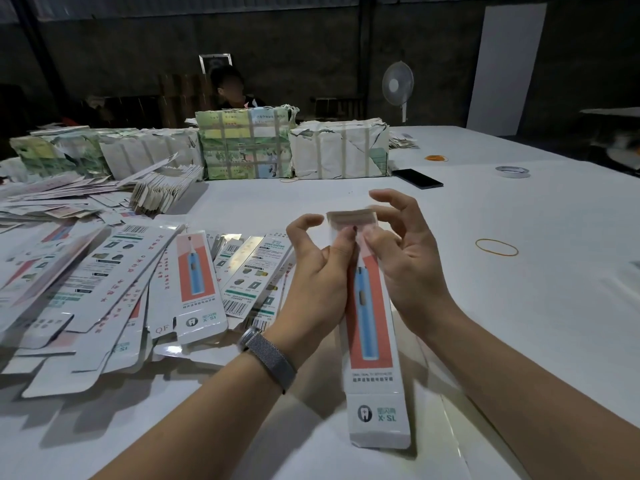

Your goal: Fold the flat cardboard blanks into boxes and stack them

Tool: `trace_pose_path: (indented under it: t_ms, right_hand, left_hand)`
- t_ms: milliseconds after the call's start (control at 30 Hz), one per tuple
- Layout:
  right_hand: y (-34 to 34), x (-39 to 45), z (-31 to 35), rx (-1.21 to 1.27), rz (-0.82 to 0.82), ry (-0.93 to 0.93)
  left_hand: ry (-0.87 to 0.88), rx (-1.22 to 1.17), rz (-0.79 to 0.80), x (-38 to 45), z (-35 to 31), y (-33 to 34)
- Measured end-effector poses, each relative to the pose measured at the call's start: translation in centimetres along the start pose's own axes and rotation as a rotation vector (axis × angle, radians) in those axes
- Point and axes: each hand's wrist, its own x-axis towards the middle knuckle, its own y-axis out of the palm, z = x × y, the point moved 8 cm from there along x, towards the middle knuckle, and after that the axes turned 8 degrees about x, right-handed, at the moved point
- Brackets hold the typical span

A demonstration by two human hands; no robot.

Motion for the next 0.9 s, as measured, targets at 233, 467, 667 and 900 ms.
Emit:
trace_pose_path:
  t_ms: [233, 467, 667, 900]
  right_hand:
    - [-0.1, 0.1, -0.9, 0.006, -0.010, 0.074]
    - [0.0, -0.1, -1.3, 0.037, -0.027, 0.154]
    - [-0.8, 0.3, -1.3, 0.012, -0.108, 0.195]
    - [-1.0, 0.5, -1.3, -0.014, -0.110, 0.217]
  left_hand:
    - [0.041, 0.060, -0.013, 0.1, 0.0, 0.0]
    - [0.054, 0.066, 0.016, 0.1, -0.3, 0.2]
    - [0.106, 0.060, 0.021, 0.2, -0.5, 0.5]
    - [0.162, 0.116, 0.038, 0.1, -0.8, 0.9]
